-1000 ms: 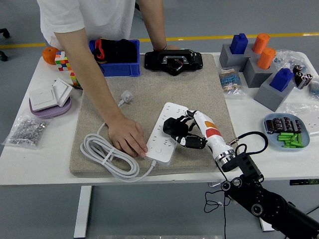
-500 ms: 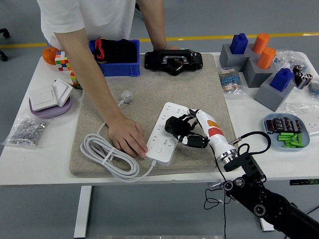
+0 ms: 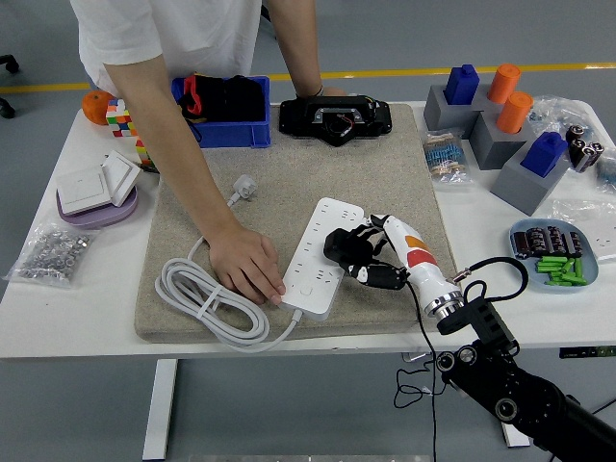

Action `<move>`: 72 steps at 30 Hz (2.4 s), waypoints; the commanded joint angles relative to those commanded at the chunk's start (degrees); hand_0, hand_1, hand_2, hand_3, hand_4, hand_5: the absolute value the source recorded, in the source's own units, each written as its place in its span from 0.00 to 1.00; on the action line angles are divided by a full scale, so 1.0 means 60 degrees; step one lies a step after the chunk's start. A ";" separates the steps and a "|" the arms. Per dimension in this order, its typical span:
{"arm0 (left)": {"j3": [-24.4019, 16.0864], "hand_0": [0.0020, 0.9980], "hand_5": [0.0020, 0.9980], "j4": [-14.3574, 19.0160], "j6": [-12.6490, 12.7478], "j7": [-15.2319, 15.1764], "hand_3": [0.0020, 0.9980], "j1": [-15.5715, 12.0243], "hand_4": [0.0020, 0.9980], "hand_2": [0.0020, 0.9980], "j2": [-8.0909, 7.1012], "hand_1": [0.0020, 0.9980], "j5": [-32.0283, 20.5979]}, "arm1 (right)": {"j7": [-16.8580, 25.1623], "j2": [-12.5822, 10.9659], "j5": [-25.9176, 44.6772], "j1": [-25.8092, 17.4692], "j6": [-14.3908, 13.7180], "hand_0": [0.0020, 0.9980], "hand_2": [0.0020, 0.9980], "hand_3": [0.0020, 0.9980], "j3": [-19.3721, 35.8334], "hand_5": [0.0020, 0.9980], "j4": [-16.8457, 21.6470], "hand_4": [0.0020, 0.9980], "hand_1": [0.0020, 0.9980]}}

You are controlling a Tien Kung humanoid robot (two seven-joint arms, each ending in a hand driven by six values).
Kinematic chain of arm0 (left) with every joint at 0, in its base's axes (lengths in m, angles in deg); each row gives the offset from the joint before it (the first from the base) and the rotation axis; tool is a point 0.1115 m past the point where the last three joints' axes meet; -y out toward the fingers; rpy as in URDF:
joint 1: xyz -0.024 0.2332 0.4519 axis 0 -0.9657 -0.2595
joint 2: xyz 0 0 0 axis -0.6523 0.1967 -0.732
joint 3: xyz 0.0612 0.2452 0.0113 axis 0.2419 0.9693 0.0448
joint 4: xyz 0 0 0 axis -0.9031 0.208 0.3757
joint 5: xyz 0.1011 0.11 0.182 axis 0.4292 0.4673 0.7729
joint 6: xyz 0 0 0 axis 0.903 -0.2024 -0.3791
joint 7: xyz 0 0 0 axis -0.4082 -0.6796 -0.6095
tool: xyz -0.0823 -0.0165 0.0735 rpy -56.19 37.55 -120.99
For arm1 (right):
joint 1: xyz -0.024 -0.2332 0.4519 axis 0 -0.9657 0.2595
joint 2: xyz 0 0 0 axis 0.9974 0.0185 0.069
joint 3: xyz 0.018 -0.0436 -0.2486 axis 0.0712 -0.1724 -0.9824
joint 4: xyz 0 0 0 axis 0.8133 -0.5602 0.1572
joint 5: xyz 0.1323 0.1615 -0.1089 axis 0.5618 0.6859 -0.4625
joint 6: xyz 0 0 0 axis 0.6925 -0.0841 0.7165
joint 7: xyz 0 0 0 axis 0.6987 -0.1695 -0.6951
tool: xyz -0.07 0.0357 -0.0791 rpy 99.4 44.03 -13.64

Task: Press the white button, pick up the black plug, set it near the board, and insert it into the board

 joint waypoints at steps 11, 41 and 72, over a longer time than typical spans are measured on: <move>-0.0030 0.71 0.27 0.0000 0.0004 0.0001 0.68 -0.0026 0.66 0.58 0.0010 0.66 0.0010 | -0.0094 -0.0001 0.0053 -0.0041 0.0115 0.34 0.30 0.47 -0.0012 0.00 -0.0030 0.74 0.24; -0.0054 0.71 0.27 0.0000 0.0004 0.0010 0.68 -0.0026 0.65 0.58 0.0018 0.66 0.0055 | -0.0110 -0.0007 0.0311 -0.0046 0.0267 0.48 0.53 0.68 0.0059 0.00 0.0219 0.91 0.51; -0.0062 0.71 0.27 0.0000 -0.0003 0.0029 0.68 -0.0018 0.65 0.58 0.0023 0.66 0.0082 | -0.0346 -0.0156 0.0066 -0.0132 0.0810 1.00 0.97 0.98 0.0473 0.50 0.1109 1.00 1.00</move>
